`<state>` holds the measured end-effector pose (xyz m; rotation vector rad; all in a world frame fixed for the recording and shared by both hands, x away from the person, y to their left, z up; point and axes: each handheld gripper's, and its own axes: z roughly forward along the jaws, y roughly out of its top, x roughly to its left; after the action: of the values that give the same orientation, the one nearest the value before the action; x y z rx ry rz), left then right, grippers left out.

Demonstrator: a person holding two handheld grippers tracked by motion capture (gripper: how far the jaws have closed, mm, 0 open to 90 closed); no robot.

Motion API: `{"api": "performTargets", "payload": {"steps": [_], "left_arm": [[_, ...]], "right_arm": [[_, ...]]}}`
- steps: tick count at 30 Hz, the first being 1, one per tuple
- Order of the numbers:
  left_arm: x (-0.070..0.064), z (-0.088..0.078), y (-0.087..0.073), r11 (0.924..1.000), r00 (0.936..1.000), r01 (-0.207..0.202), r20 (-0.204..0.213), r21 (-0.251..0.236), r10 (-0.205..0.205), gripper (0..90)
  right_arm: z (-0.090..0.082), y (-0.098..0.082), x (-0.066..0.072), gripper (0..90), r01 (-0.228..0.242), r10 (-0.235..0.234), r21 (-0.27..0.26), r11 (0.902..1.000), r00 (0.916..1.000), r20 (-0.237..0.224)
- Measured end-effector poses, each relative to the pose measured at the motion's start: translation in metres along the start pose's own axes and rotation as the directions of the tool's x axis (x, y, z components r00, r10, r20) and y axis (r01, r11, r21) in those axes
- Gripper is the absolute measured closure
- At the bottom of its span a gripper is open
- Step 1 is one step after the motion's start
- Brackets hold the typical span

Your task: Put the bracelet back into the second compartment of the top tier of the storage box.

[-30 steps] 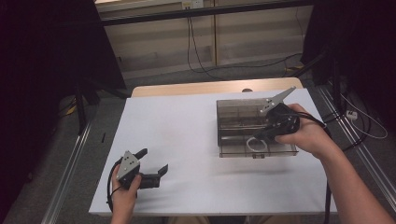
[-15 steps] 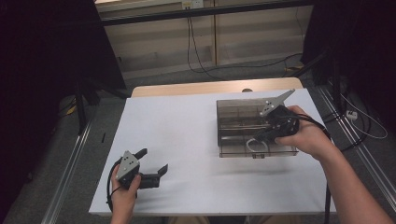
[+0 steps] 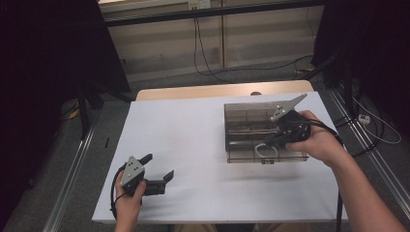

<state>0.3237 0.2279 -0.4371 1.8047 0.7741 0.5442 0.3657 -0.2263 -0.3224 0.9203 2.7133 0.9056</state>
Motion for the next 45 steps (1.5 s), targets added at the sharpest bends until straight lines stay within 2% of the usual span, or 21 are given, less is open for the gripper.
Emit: {"api": "performTargets", "payload": {"steps": [23, 30, 40, 45], "left_arm": [[0.000, 0.000, 0.000, 1.0000, 1.0000, -0.002, -0.001, 0.000, 0.002, 2.4], [0.000, 0.000, 0.000, 1.0000, 1.0000, -0.005, 0.000, 0.000, 0.005, 2.4], [0.001, -0.001, 0.000, 1.0000, 1.0000, -0.004, -0.003, 0.001, 0.004, 2.4], [0.001, -0.001, -0.001, 1.0000, 1.0000, -0.003, -0.004, -0.001, 0.003, 2.4]], "right_arm": [[0.007, -0.003, -0.004, 86.3, -0.001, 0.001, -0.008, 1.0000, 0.9998, 0.020], [0.011, -0.002, -0.005, 86.3, 0.004, -0.004, -0.008, 1.0000, 0.9999, 0.014], [0.014, -0.001, -0.005, 82.9, 0.002, -0.001, -0.020, 0.9998, 0.9997, 0.026], [0.014, -0.003, -0.003, 85.2, 0.004, -0.004, -0.020, 0.9998, 0.9999, 0.009]]}}
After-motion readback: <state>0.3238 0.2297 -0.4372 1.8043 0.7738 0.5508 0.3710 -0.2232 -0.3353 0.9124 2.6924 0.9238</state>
